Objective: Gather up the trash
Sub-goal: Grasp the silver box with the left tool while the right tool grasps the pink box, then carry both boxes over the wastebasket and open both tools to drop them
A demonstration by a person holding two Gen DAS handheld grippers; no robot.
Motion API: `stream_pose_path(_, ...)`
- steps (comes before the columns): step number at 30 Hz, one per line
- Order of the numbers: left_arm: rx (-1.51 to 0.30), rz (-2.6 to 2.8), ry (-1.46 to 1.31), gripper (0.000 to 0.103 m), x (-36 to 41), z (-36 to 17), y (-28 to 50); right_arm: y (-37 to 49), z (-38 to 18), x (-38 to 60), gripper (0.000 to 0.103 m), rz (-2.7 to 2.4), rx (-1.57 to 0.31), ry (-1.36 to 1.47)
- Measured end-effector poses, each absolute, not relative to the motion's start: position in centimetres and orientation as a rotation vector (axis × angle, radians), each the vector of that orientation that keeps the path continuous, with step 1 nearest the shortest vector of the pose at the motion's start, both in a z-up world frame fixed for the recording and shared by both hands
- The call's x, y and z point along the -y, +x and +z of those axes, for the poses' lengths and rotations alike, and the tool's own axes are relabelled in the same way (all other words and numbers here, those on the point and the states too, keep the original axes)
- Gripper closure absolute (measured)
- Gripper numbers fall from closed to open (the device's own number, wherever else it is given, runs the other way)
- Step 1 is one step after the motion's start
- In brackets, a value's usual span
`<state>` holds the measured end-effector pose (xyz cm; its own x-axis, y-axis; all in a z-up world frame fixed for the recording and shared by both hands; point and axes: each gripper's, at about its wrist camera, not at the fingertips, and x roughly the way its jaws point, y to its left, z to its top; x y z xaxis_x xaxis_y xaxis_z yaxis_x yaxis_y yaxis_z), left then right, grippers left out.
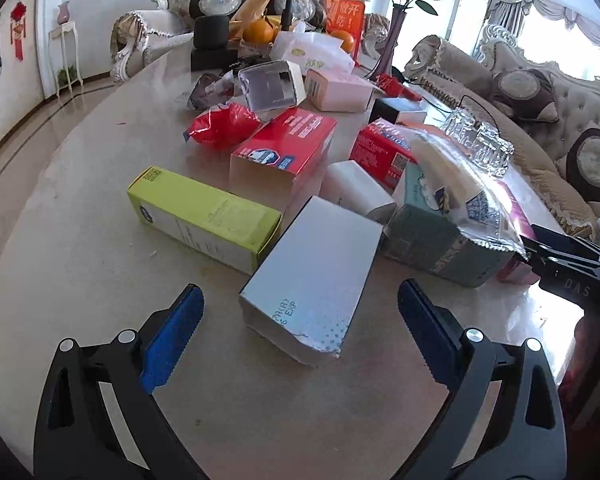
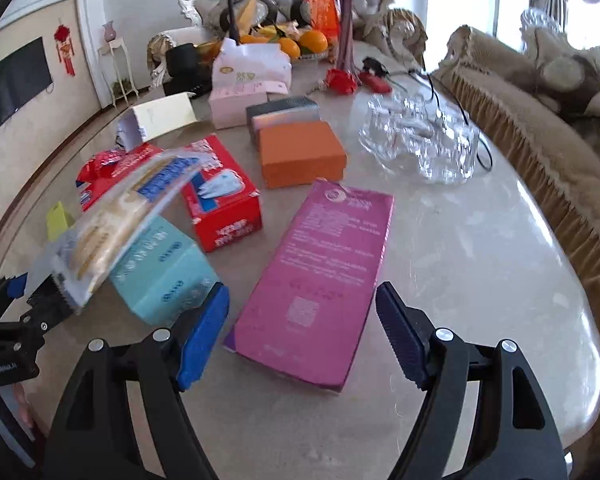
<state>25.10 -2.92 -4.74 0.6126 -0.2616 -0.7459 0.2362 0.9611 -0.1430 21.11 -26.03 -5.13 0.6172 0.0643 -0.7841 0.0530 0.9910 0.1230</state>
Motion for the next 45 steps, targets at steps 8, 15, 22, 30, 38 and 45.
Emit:
stream_pose_path(8,-0.902,-0.275,0.000,0.008,3.4,-4.9,25.8,21.3,-5.3,26.0,0.028,-0.042,-0.922,0.136)
stream_pose_path(15,-0.900,-0.286,-0.015,0.008,3.5,-4.8,25.8,20.9,-6.0,25.1,0.027,-0.070,-0.932,0.096)
stream_pose_path(22,-0.904,-0.360,-0.038,0.009,3.3,-4.6,25.2,19.4,-5.6,26.7,0.028,-0.136,-0.912,0.009)
stream_pose_path(30,-0.892,-0.360,0.013,0.053,4.0,-4.5,25.3,20.1,-5.8,28.0,0.028,-0.133,-0.910,0.057)
stream_pose_path(38,-0.888,-0.396,0.012,0.060,3.6,-4.3,24.3,19.1,-5.7,28.9,0.043,-0.044,-0.932,0.174)
stream_pose_path(45,-0.842,-0.419,-0.091,0.061,2.2,-3.6,21.9,15.9,-3.8,29.8,0.043,0.031,-0.878,0.275)
